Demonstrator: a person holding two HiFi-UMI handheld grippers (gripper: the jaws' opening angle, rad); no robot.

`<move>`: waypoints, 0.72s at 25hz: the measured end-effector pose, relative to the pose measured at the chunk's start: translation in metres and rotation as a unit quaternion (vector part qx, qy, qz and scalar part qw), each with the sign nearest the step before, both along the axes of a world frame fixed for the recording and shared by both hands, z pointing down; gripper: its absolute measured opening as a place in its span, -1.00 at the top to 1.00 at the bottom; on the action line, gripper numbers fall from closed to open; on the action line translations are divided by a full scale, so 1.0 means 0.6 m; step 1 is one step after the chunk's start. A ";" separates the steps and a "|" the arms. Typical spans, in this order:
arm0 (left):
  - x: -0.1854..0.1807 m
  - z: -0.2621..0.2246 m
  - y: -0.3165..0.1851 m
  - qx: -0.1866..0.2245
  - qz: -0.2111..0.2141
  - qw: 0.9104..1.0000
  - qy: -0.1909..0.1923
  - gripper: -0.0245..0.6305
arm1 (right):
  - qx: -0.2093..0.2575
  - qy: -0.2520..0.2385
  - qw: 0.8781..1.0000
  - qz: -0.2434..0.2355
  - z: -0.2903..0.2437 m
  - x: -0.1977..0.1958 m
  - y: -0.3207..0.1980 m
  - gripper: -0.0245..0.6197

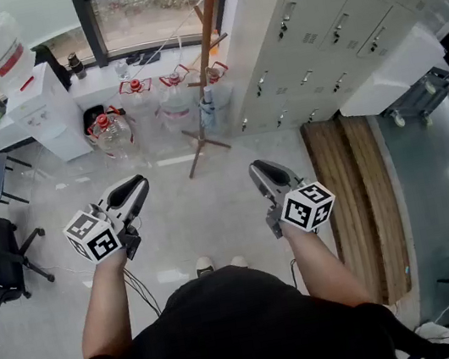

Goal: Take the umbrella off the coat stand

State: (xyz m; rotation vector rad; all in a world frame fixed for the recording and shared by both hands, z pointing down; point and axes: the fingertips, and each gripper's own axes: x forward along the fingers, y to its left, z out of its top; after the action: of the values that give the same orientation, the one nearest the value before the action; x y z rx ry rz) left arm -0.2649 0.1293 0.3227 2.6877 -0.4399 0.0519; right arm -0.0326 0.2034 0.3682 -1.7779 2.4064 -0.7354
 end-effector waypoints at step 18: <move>-0.007 -0.003 0.000 0.026 0.034 0.999 -0.011 0.70 | 0.023 0.014 0.999 0.027 -0.033 -0.003 0.008 0.71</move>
State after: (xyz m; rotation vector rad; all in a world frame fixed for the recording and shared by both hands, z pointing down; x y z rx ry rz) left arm -0.2688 0.1292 0.3211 2.7553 -0.3605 0.0915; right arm -0.0343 0.2082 0.3485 -1.8394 2.3615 -0.6502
